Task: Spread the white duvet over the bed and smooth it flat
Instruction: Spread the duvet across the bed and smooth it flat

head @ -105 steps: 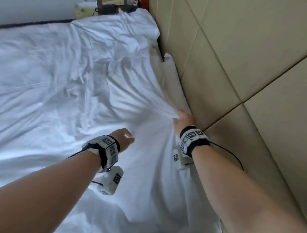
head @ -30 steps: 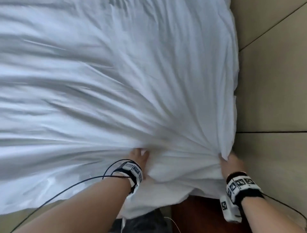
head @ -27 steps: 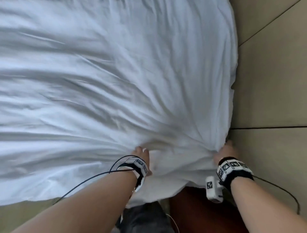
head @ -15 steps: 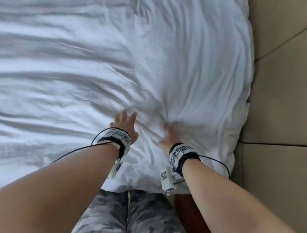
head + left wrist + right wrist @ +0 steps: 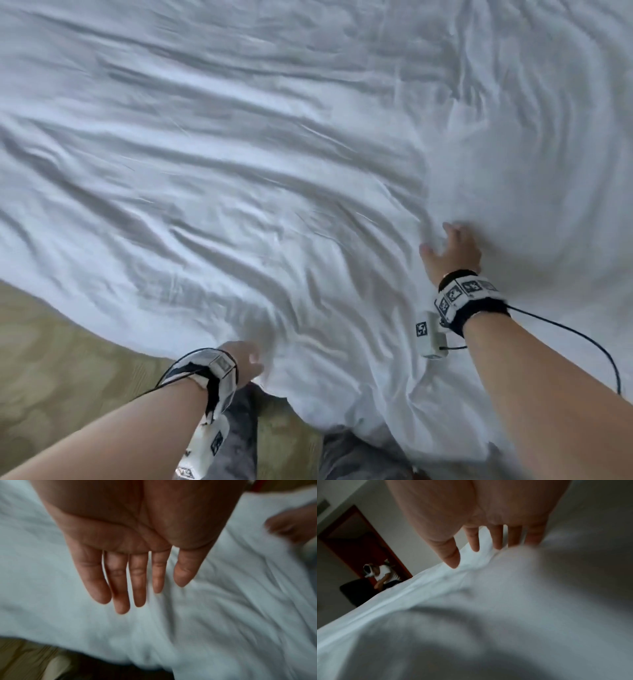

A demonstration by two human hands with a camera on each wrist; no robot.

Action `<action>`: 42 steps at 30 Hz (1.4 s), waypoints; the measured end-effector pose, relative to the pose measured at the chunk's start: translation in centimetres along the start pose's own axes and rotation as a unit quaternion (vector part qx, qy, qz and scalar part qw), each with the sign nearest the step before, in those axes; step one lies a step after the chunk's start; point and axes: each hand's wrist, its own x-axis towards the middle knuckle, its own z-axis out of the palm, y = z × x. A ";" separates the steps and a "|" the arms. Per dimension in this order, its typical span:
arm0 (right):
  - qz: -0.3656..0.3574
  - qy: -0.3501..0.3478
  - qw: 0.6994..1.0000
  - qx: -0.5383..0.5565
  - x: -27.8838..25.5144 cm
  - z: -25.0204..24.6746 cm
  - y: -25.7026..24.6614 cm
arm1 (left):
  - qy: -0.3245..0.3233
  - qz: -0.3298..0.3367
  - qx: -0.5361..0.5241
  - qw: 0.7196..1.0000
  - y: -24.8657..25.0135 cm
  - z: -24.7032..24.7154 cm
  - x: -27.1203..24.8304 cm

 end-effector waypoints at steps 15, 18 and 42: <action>-0.068 -0.277 0.953 0.105 -14.8 14.4 -24.7 | 0.170 0.017 -0.012 0.985 -20.3 -17.1 3.6; -0.019 -0.106 0.993 0.043 -7.5 11.3 -23.9 | 0.134 0.036 0.000 0.990 -20.9 -17.7 4.8; -0.046 -0.162 0.979 -0.117 -7.7 31.9 -57.3 | 0.023 0.053 0.129 0.990 -46.9 -37.0 12.9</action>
